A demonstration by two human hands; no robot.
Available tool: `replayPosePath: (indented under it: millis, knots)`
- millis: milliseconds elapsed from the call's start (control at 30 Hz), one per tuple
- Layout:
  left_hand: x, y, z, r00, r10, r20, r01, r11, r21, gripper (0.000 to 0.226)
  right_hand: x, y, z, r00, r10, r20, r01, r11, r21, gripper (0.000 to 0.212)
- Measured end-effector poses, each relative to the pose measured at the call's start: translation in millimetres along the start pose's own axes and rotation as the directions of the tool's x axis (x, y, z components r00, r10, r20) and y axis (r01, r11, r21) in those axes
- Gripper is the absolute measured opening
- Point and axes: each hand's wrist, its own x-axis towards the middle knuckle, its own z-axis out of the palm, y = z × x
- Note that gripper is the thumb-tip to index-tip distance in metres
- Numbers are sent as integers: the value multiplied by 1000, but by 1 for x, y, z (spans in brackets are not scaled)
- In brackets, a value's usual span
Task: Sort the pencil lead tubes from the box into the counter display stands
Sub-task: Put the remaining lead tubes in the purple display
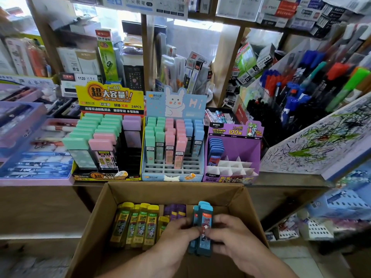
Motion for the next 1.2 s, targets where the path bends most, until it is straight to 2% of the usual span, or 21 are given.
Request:
replayPosePath:
  millis: [267, 433, 633, 767, 933, 1200]
  knots:
    - [-16, 19, -4, 999, 1, 35, 6, 983, -185, 23, -13, -11, 0, 991, -71, 115, 60, 993, 101, 25]
    - [-32, 32, -9, 997, 32, 70, -17, 979, -203, 25, -22, -22, 2, 955, -139, 264, 86, 976, 200, 26]
    - [-49, 52, -27, 964, -67, 256, 138, 953, -270, 26, -29, -33, 14, 906, -232, 354, 169, 965, 200, 27]
    - [-55, 59, -37, 955, -30, 294, 118, 951, -287, 36, -33, -39, 22, 899, -301, 319, 281, 954, 107, 21]
    - [-57, 60, -45, 968, 78, 237, -6, 958, -288, 27, -38, -48, 27, 868, -422, 263, 454, 888, -75, 19]
    - [-52, 58, -52, 969, 135, 209, -84, 968, -236, 30, -35, -48, 30, 870, -474, 137, 492, 854, -171, 2]
